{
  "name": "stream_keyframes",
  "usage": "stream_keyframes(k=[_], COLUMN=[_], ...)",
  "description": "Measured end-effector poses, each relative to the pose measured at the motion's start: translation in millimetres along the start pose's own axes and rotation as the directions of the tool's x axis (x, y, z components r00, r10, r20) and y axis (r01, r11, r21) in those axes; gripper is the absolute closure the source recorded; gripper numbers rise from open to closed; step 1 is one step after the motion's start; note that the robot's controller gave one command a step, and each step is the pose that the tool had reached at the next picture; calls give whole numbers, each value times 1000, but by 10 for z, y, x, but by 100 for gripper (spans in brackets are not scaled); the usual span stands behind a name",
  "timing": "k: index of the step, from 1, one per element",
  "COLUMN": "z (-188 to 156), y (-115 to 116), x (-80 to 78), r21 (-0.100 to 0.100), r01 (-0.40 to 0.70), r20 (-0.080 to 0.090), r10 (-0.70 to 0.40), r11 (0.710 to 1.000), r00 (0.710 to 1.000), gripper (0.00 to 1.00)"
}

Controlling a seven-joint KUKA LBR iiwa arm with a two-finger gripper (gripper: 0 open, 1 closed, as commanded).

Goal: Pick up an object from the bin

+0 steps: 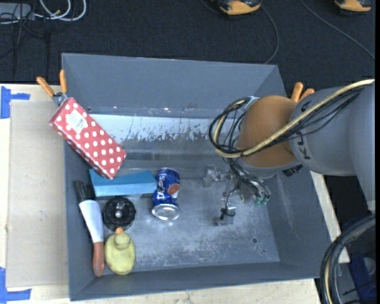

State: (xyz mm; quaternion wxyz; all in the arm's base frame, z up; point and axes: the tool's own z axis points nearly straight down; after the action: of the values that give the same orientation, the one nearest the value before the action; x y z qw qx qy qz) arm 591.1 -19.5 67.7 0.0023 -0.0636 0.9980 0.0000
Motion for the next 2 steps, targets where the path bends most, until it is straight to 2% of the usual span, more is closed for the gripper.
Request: stream_keyframes(k=[1, 2], z=[-25, -253], y=[109, 45], x=[80, 78], r21=[-2, -1], r01=[2, -10], r20=[-6, -5], r10=[-2, 10], r11=[1000, 1000], r00=[1000, 1000], gripper=[0, 0])
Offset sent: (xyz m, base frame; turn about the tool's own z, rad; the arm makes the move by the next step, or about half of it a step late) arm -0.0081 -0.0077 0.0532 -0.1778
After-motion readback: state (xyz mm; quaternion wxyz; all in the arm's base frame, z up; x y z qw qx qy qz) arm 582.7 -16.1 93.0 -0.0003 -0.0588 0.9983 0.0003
